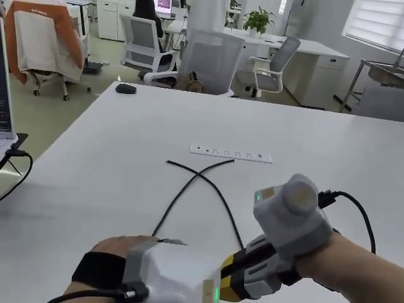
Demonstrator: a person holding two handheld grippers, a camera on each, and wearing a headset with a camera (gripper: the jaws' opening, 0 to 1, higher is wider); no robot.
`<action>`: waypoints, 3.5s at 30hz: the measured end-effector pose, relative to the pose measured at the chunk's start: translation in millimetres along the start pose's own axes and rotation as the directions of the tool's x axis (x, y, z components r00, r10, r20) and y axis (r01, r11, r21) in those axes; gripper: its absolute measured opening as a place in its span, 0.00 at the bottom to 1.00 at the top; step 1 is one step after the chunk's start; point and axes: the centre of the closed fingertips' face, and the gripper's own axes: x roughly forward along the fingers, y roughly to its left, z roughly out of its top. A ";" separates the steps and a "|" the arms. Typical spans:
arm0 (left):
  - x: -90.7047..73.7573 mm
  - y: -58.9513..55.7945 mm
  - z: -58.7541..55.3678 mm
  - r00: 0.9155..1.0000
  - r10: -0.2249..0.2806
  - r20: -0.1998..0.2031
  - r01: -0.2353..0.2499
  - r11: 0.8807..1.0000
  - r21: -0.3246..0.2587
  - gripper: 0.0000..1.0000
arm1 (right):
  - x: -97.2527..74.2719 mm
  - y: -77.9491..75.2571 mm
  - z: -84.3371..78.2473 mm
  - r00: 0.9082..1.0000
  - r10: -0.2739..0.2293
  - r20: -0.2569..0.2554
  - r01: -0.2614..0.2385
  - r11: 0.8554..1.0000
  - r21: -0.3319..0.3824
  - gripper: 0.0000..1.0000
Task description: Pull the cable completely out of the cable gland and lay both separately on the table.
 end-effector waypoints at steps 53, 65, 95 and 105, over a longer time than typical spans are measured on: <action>-2.1 -9.5 15.4 1.000 0.012 0.021 -0.013 0.999 0.039 0.17 | -3.4 4.1 -5.0 0.989 -0.096 -0.112 0.064 0.963 -0.261 0.13; -2.7 -18.3 9.5 0.998 -0.051 0.026 0.054 0.988 -0.147 0.17 | 3.7 1.1 -6.6 0.969 -0.211 -0.132 0.139 0.899 -0.416 0.11; 7.8 -5.2 -11.3 0.996 -0.073 0.048 0.084 0.954 -0.289 0.17 | 16.1 -13.0 -14.0 0.957 -0.289 0.014 0.285 0.936 -0.207 0.11; 10.8 -6.8 -19.1 0.997 -0.075 0.013 0.076 0.955 -0.286 0.17 | 18.2 -13.9 -22.3 0.954 -0.301 0.000 0.296 0.936 -0.191 0.04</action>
